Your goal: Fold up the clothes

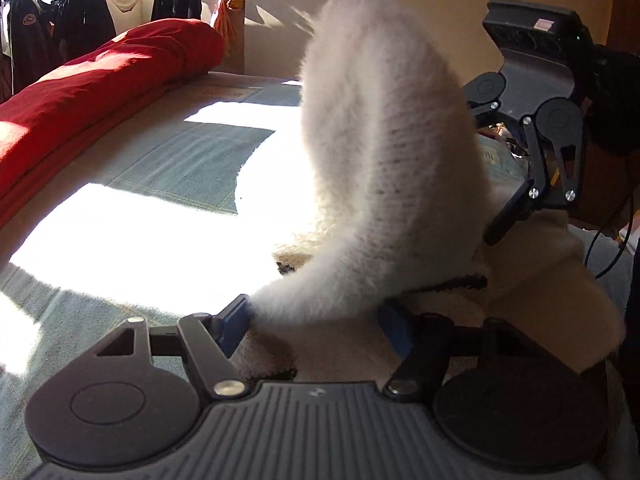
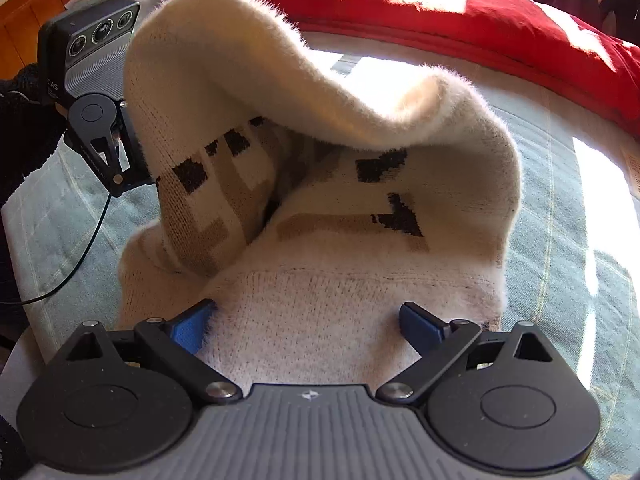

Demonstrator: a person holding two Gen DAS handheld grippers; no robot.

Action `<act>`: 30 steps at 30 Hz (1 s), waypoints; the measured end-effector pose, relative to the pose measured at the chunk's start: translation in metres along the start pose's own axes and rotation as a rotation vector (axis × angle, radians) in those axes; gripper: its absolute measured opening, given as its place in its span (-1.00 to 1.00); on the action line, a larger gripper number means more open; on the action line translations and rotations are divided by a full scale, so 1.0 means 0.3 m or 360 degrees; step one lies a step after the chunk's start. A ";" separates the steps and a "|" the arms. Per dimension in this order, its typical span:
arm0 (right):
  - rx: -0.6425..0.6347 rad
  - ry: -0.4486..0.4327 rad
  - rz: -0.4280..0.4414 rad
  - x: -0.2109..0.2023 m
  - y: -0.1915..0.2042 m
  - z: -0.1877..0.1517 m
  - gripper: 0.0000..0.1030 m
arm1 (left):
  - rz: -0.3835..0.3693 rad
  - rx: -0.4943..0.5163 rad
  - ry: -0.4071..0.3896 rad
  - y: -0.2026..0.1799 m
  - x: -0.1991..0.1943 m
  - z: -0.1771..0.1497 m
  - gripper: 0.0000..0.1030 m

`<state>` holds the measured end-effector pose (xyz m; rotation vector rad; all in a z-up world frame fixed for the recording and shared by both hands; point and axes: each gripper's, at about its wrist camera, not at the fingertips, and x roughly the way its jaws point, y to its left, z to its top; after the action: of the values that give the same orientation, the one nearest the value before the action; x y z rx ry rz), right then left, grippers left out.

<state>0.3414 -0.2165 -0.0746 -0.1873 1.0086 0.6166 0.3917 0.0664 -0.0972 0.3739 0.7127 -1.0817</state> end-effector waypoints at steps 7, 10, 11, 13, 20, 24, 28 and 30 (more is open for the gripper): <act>-0.0058 -0.0085 0.0002 -0.031 -0.031 -0.010 0.92 | 0.0238 -0.0088 -0.0019 -0.046 -0.085 -0.045 -0.07; -0.0045 -0.0174 0.0033 -0.057 -0.076 0.004 0.91 | 0.0281 -0.0119 -0.0026 -0.047 -0.102 -0.040 -0.01; -0.0024 -0.0204 0.0026 -0.067 -0.096 0.012 0.90 | 0.0289 -0.0130 -0.0033 -0.049 -0.106 -0.029 0.02; 0.0041 -0.0259 0.0015 -0.087 -0.151 0.029 0.73 | 0.0307 -0.0150 -0.0046 -0.053 -0.111 -0.009 0.26; 0.0429 -0.0169 -0.0024 0.053 -0.451 0.009 0.27 | 0.0328 -0.0265 0.0044 -0.088 -0.103 0.000 0.30; 0.0609 -0.0168 0.0169 0.155 -0.535 -0.025 0.20 | 0.0348 -0.0346 0.0117 -0.140 -0.117 -0.019 0.32; 0.0656 -0.0188 0.0418 0.183 -0.558 -0.024 0.17 | 0.0391 -0.0452 0.0125 -0.186 -0.140 -0.051 0.36; 0.0687 -0.0184 0.0518 0.193 -0.585 -0.030 0.16 | 0.0404 -0.0528 0.0118 -0.199 -0.141 -0.061 0.36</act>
<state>0.4557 -0.3406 -0.1505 0.3954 1.0440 0.6790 0.3199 0.0796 -0.0777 0.2126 0.8701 -0.6977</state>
